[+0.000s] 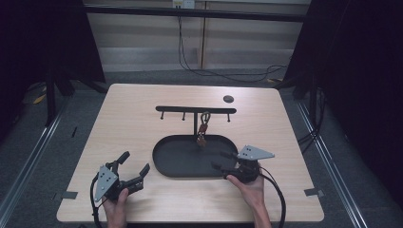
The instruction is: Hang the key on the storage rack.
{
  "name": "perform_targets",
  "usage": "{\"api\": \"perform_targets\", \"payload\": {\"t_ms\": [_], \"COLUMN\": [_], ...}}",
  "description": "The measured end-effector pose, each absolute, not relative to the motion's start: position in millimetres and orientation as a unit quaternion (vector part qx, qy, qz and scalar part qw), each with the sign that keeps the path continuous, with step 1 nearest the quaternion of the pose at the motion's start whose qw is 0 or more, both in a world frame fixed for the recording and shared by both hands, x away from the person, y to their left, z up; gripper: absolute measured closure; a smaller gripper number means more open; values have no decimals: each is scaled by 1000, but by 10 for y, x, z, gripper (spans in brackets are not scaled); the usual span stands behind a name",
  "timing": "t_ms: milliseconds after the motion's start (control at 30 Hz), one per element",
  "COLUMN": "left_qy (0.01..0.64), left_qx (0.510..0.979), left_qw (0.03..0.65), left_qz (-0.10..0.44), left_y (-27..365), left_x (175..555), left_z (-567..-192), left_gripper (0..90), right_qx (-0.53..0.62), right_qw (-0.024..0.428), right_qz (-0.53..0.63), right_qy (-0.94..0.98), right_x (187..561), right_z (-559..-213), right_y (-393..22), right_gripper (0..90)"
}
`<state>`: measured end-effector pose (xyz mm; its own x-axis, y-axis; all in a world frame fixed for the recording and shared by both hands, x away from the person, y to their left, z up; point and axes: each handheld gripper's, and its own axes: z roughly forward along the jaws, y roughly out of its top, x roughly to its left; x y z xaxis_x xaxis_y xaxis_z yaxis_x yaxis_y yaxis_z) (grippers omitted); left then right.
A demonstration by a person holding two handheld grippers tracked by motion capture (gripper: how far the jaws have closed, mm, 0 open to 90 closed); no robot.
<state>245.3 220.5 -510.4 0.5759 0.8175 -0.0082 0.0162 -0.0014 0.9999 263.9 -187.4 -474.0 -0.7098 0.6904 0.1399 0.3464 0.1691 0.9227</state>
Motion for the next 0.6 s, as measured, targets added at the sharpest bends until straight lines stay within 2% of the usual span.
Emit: {"api": "perform_targets", "payload": {"t_ms": [133,200,400,500,567,600], "left_qy": [329,328,329,328,328,328], "left_qx": [633,635,632,635,635,636], "left_qw": [622,622,624,622,621,621], "left_qz": [322,322,321,321,321,321], "left_y": [2210,2213,2207,2213,2213,2214], "left_x": [2452,2452,2451,2450,2450,2450], "left_z": [-5103,-5103,-5104,-5103,-5103,-5102], "left_gripper": [163,163,163,163,163,163], "right_qx": [353,358,355,363,365,363], "right_qw": [163,142,182,184,168,183], "right_qz": [558,572,591,593,596,587], "right_qy": [733,724,701,695,695,700], "right_x": [2601,2608,2564,2544,2537,2521], "right_z": [-4860,-4909,-4954,-4982,-5010,-5027], "right_y": [-1898,-1907,-1890,-1883,-1856,-1824], "right_gripper": [409,392,392,402,388,379]}}
